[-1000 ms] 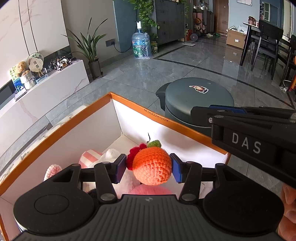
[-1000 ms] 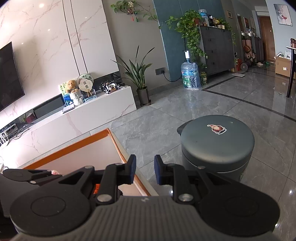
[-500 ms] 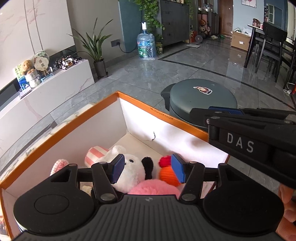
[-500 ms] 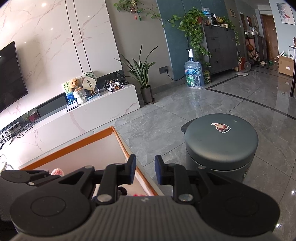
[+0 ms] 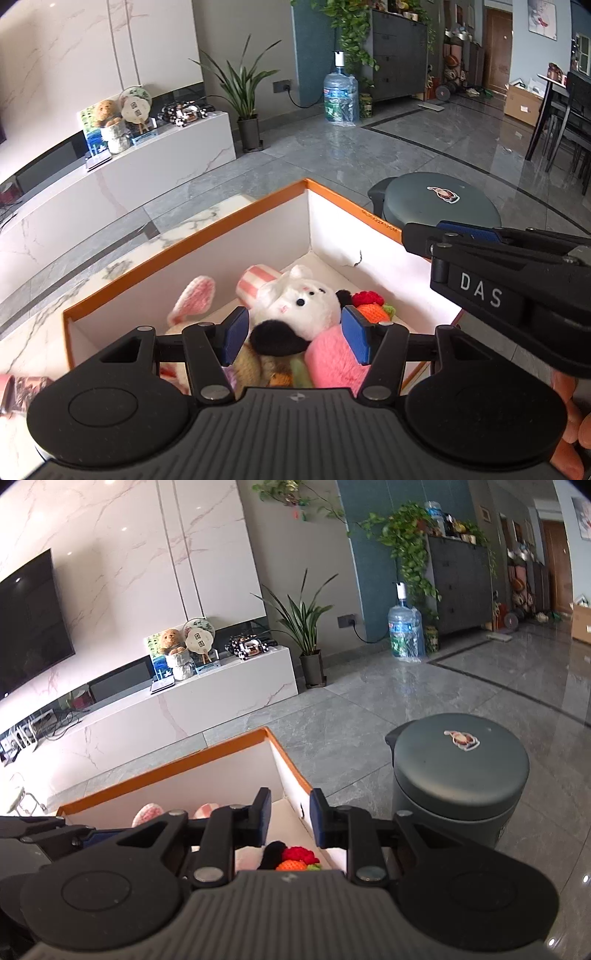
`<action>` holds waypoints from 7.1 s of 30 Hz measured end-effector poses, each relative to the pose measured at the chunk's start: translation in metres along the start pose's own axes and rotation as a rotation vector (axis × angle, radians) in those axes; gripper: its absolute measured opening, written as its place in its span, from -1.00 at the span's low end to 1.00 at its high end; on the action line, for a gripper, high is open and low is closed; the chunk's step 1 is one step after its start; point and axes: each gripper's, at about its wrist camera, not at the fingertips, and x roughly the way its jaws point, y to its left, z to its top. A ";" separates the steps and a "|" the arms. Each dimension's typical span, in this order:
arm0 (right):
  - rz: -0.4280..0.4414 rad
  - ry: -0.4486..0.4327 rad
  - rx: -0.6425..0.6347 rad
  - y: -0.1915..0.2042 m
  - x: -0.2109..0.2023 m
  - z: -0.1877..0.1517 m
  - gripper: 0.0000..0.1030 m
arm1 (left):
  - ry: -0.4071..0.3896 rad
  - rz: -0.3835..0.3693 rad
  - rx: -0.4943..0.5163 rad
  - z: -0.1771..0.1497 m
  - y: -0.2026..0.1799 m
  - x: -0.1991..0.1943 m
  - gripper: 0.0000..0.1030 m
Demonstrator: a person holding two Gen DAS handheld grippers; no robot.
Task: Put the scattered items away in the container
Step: 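Withdraw both tools from the box toward the pink wallet and card box, then grasp the pink wallet with the left tool while the right tool approaches the card box, then lift the pink wallet with the left tool and reposition the right tool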
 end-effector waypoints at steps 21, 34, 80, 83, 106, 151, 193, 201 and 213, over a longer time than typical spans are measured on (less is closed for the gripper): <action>0.108 0.011 -0.094 0.099 -0.084 -0.044 -0.02 | -0.105 0.150 -0.193 -0.057 0.083 -0.126 0.27; 0.245 0.040 -0.316 0.197 -0.124 -0.082 0.39 | -0.137 0.292 -0.328 -0.123 0.148 -0.188 0.28; 0.333 0.257 -0.564 0.389 0.044 -0.119 0.76 | -0.051 0.379 -0.522 -0.197 0.349 -0.118 0.36; 0.320 0.253 -0.511 0.393 0.062 -0.112 0.81 | -0.060 0.385 -0.505 -0.188 0.360 -0.105 0.40; 0.245 0.315 -0.273 0.406 0.178 -0.108 0.82 | -0.024 0.372 -0.538 -0.148 0.449 0.024 0.68; 0.428 0.535 -0.316 0.309 -0.007 -0.183 0.14 | 0.150 0.291 -0.428 -0.262 0.244 -0.122 0.19; 0.681 0.604 -0.457 0.317 -0.084 -0.228 -0.42 | 0.238 0.292 -0.866 -0.291 0.235 -0.179 0.67; 0.730 0.632 -0.411 0.318 -0.075 -0.230 -0.39 | 0.267 0.318 -0.819 -0.282 0.243 -0.160 0.74; 0.486 0.535 -0.440 0.315 -0.050 -0.208 -0.36 | 0.186 0.321 -0.799 -0.271 0.269 -0.151 0.41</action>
